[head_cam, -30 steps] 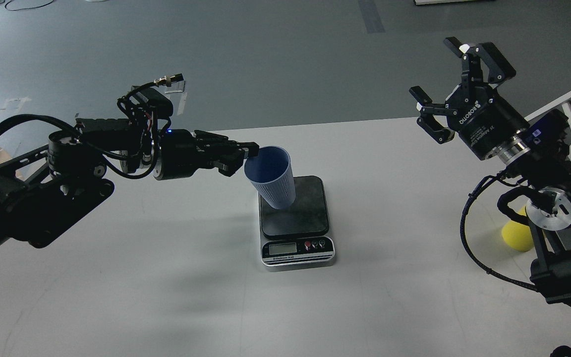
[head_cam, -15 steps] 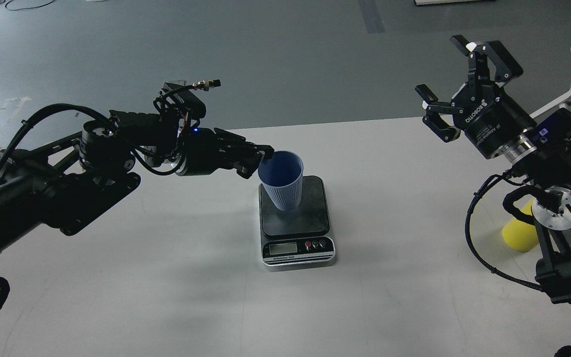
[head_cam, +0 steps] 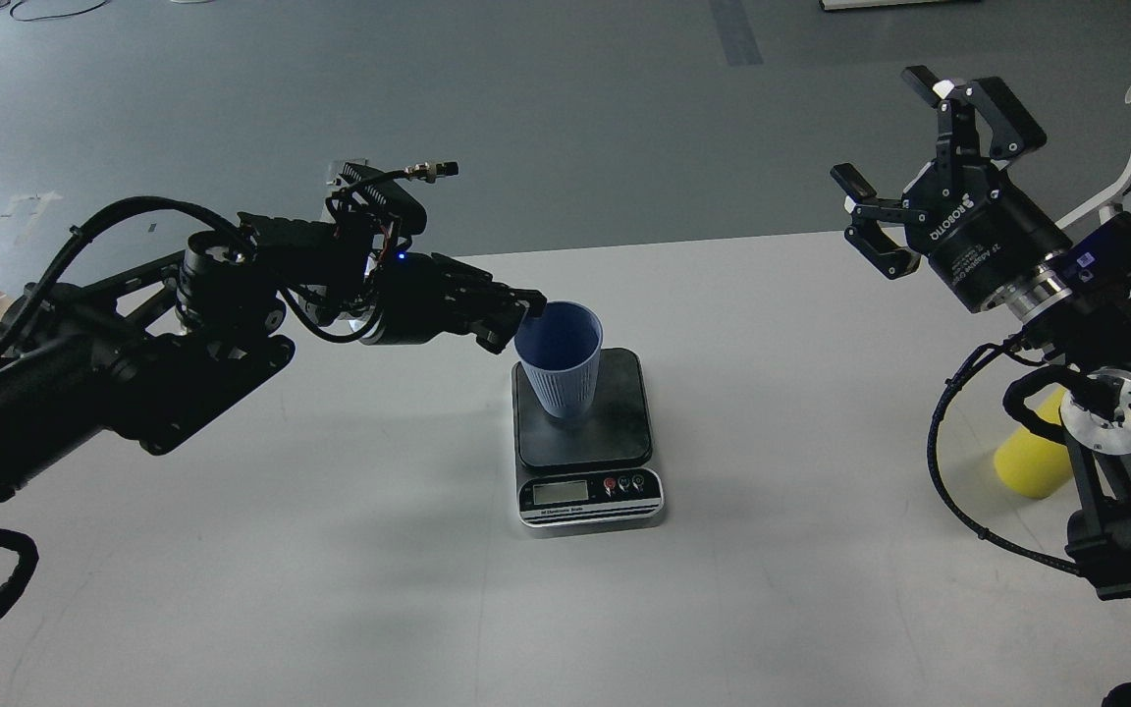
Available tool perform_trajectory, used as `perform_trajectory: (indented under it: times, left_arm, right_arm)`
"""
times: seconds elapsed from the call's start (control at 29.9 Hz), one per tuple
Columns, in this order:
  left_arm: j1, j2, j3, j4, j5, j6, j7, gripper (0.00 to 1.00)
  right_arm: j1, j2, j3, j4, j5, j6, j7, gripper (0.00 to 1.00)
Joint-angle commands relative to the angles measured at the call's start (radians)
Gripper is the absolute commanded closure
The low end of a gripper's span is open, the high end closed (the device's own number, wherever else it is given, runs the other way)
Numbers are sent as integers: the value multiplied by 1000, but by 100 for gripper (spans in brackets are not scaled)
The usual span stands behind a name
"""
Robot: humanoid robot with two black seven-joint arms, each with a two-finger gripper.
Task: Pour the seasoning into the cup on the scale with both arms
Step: 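Lower the blue cup onto the scale with the left gripper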
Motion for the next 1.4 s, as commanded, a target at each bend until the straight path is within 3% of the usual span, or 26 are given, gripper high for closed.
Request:
perform_trajectory:
  times: [0.0,1.37]
  left_arm:
    - [-10,-9,19,1,8,0,0,100]
    - [-14,-62,19,32,13,-1,0,98]
  right_arm:
    - [0,-5,2,0,0,2,0,0]
    - [-5,-28,14,0,2,3,-2,0]
